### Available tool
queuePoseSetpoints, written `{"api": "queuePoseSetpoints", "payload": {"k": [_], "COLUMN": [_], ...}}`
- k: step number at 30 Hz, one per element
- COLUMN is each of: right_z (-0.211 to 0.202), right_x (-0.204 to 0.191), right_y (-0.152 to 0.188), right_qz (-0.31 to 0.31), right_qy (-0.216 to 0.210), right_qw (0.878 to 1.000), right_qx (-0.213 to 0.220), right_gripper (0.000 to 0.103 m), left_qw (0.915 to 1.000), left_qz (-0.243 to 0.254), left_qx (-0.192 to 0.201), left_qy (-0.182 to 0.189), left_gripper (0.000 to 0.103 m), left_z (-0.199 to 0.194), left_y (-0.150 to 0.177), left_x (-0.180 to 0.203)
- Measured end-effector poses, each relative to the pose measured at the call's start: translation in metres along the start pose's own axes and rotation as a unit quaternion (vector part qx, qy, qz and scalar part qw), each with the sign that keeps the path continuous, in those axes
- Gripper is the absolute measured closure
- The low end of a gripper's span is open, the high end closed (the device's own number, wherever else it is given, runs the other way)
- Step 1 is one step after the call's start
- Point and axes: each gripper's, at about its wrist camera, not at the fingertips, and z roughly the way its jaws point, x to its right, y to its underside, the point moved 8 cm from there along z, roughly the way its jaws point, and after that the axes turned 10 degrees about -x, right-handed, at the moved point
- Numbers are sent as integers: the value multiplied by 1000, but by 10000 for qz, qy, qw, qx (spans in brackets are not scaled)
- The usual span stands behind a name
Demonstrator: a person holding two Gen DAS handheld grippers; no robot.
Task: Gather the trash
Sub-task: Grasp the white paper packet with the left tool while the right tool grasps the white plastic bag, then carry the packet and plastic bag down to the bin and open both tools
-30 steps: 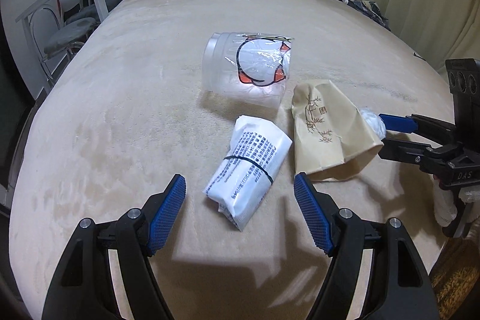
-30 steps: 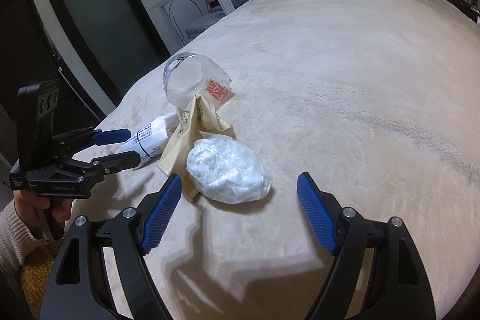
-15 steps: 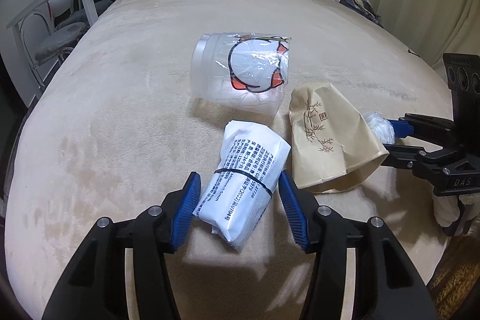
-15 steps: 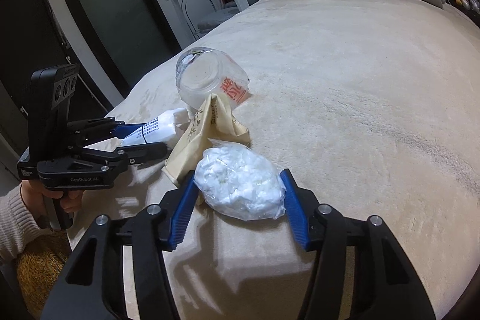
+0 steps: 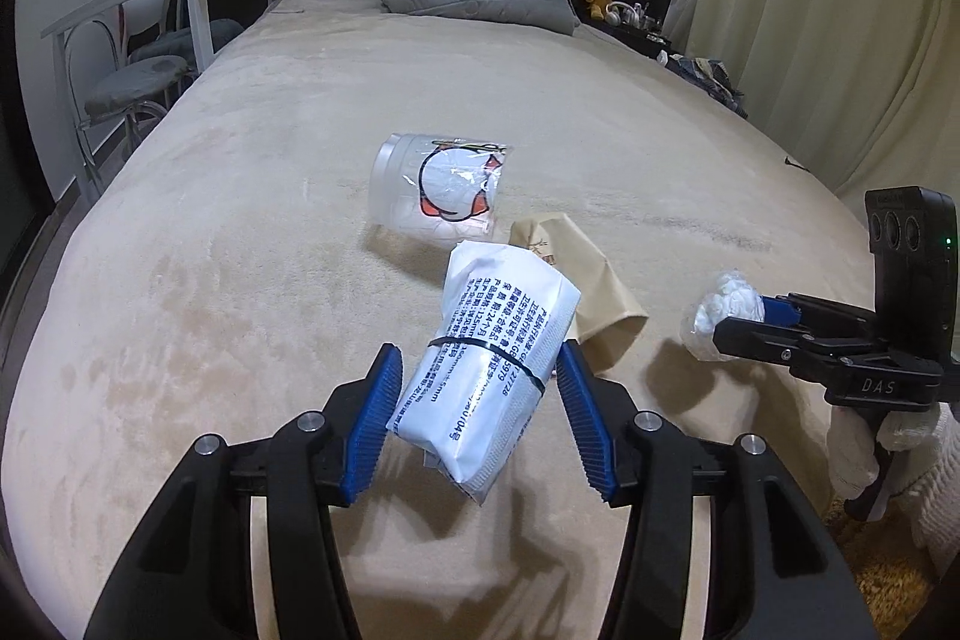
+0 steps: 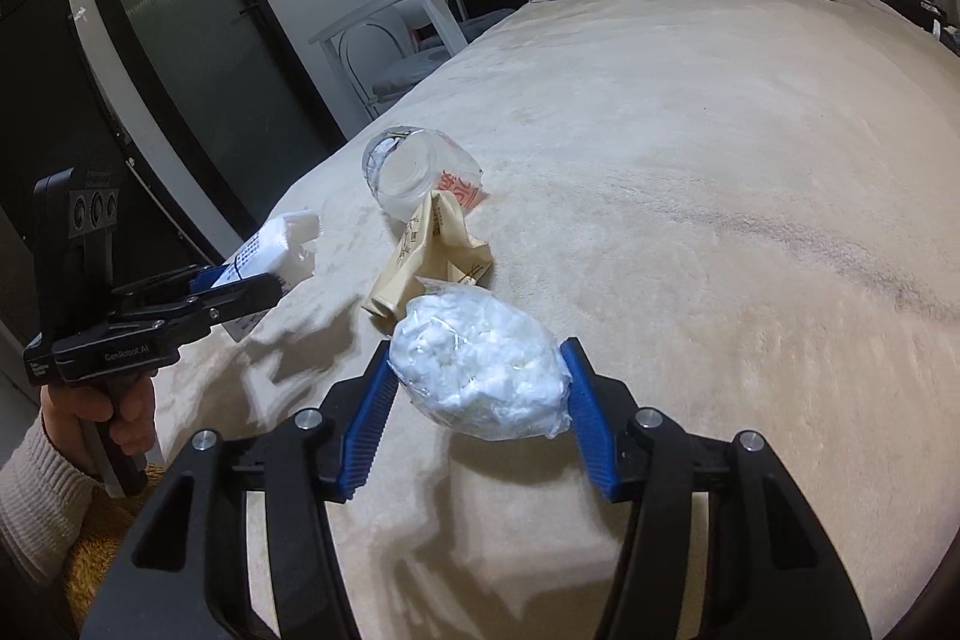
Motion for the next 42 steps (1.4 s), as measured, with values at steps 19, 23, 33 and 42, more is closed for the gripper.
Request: {"api": "queuePoseSetpoints", "payload": {"k": [19,23,33,42], "right_z": [-78,-90,-111,-117], "right_x": [-52,-60,-74,-77], "right_y": [71,88,137,183], "right_qz": [150,181,223,536], "right_qy": [-233,-224,-119,-160], "right_qw": [9976,9971,9973,9973], "right_qx": [641,710,692,480], "right_gripper": [47,47,47,47], "left_qw": [9966,9963,9961,9947], "left_qz": [-302,-289,-151,-202], "left_qx": [570,572,560,482], "left_qy": [511,566,670,881], "left_gripper": [51,51,51,51], "left_z": [-67,-74,-89,-95], "left_y": [75,93,136,171], "left_x": [41,51,80,98]}}
